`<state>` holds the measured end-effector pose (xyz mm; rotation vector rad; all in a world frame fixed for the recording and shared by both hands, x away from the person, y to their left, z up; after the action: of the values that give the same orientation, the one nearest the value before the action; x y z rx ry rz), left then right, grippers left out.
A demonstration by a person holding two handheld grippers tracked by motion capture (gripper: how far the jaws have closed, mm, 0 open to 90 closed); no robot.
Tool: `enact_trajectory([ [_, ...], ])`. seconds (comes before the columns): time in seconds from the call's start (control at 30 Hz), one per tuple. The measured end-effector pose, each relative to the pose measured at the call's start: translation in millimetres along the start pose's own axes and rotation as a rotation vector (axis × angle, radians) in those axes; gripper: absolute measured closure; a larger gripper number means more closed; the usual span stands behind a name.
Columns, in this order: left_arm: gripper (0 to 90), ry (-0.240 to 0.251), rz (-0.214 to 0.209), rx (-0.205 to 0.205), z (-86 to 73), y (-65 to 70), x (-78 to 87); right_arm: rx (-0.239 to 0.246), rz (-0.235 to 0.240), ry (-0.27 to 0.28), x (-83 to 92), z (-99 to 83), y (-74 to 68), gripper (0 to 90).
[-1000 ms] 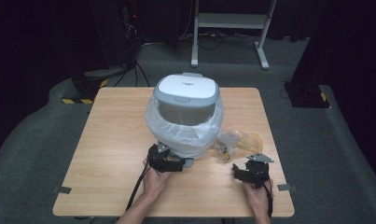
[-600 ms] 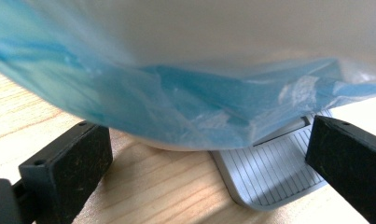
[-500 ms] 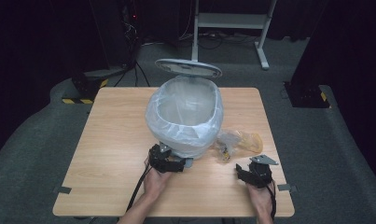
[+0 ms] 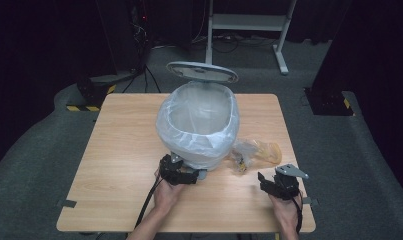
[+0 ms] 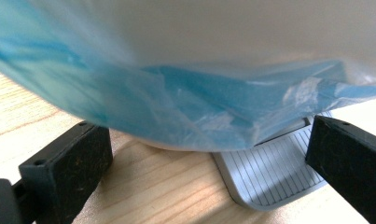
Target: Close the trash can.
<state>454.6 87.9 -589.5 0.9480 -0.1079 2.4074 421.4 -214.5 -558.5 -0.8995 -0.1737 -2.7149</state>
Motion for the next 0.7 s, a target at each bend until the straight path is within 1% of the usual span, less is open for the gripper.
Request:
enact_trajectory([
  [0.03,0.8,0.000,-0.001,0.001,0.0,0.0,0.0,0.009,-0.003,0.003,-1.3,4.3,-0.7,28.9],
  [0.13,0.8,-0.004,0.002,0.006,-0.3,-1.0,0.1,0.008,-0.008,0.007,-2.7,8.0,-1.0,28.9],
  [0.17,0.8,-0.006,-0.015,0.013,-0.4,-0.1,-0.8,0.006,-0.015,0.011,-3.7,11.8,-0.2,28.2],
  [0.23,0.8,-0.005,-0.018,0.016,-0.3,0.4,-0.7,-0.001,-0.023,0.015,-4.8,15.7,0.5,27.5],
  [0.4,0.8,-0.004,-0.016,0.016,-0.4,0.3,-0.7,0.006,-0.026,0.011,-8.6,22.8,2.0,26.4],
  [0.57,0.8,-0.005,-0.017,0.016,-0.4,0.3,-0.8,0.028,-0.033,0.015,-15.2,33.9,4.4,24.8],
  [0.6,0.8,-0.005,-0.017,0.016,-0.4,0.3,-0.8,0.028,-0.033,0.015,-15.2,33.9,4.4,24.8],
  [0.67,0.7,-0.004,-0.015,0.015,-0.4,0.3,-0.7,0.042,-0.043,0.011,-19.5,38.5,6.2,24.4],
  [0.7,0.8,-0.010,-0.004,0.011,-0.9,-0.3,0.3,0.044,-0.042,0.006,-20.8,39.6,6.7,24.4],
])
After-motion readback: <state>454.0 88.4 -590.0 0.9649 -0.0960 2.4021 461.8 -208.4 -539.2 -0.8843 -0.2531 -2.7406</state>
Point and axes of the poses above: each handheld gripper's, and its own axes: x roughly backward along the jaws, z roughly out of its top, y roughly to its right, the point moved 9 cm from there along -x, roughly forward along the jaws, and after that the axes turned 3 degrees about -z, right-handed, at the moved point
